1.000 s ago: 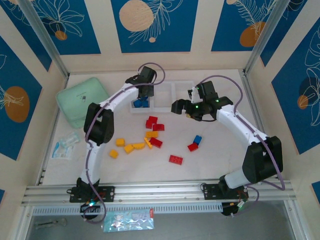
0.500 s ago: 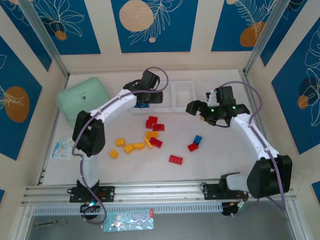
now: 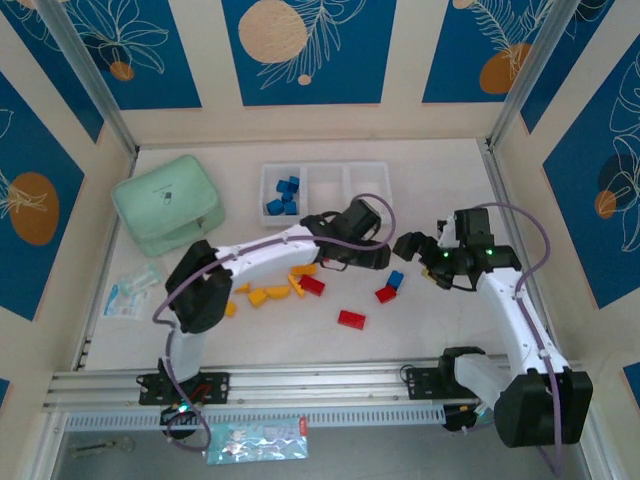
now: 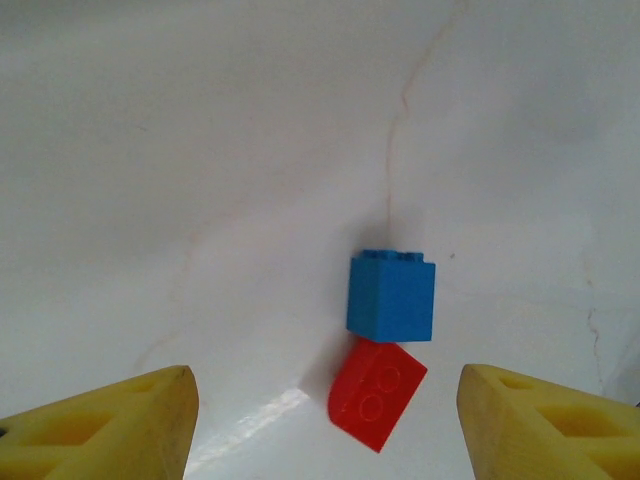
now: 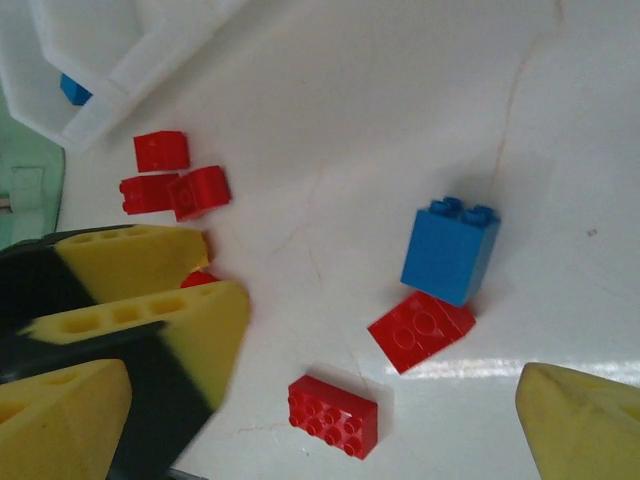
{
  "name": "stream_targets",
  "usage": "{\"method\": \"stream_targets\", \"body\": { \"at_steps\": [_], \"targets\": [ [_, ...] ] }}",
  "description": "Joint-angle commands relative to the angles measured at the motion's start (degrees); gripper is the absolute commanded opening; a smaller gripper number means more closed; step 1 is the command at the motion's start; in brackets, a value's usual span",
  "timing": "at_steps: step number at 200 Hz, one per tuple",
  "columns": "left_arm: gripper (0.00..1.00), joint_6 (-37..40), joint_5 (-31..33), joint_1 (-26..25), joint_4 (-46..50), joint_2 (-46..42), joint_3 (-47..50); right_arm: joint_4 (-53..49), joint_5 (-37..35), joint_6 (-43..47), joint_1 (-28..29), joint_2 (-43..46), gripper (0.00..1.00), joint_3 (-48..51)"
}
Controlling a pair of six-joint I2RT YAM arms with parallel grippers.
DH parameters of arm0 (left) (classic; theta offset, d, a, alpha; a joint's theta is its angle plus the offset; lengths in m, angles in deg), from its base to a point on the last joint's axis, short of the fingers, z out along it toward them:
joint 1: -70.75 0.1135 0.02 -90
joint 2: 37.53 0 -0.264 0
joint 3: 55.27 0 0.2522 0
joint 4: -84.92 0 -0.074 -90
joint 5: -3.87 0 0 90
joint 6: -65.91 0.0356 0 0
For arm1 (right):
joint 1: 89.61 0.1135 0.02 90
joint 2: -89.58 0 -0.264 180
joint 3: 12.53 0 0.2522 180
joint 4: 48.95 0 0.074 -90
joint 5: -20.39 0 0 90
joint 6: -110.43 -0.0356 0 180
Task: Sort the legos into containers by color
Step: Pick up the lego from the center of the table.
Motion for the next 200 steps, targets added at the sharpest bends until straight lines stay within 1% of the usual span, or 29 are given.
{"method": "stream_targets", "body": {
  "at_steps": [1,18,47,64,75,105,121,135,147,171,200],
  "targets": [
    [0.69,-0.56,-0.13,-1.23,0.06,4.06,-3.98,-2.59,0.64,-1.23,-1.38,1.57,0.99,0.91],
    [0.7,0.17,1.2,-2.06,1.47,6.57,-6.31,-3.01,0.98,-0.97,-2.47,2.12,0.99,0.8],
    [0.7,1.41,1.24,-3.76,-0.94,10.18,-8.38,-3.83,0.93,-0.52,-4.92,2.97,0.99,0.82],
    [0.7,2.39,1.34,-4.4,0.93,13.45,-11.74,-3.83,1.44,-0.57,-6.27,3.73,0.99,1.0],
    [0.7,2.92,2.47,-4.7,2.01,15.25,-13.66,-3.67,1.81,-0.53,-6.8,4.22,0.99,1.33],
    [0.69,4.46,4.69,-5.42,3.2,19.11,-17.04,-3.64,2.69,-0.09,-7.46,4.23,0.99,1.56],
    [0.68,5.28,5.68,-5.84,5.49,20.99,-19.24,-3.65,2.89,0.11,-7.65,4.09,0.99,1.56],
    [0.65,5.81,7.18,-6.21,6.3,21.86,-19.71,-3.58,2.8,0.39,-7.89,4.14,0.99,1.62],
    [0.61,5.95,7.09,-6.35,6.47,22.28,-19.82,-3.35,3.04,0.52,-8.05,4.1,0.99,1.82],
    [0.48,5.98,7.42,-6.35,6.26,21.62,-19.05,-2.96,3.48,0.78,-8.18,3.99,0.99,1.94],
    [0.4,6.15,7.57,-6.23,5.84,20.44,-17.78,-2.88,3.57,1.01,-8.18,3.89,0.99,1.83]
  ]
}}
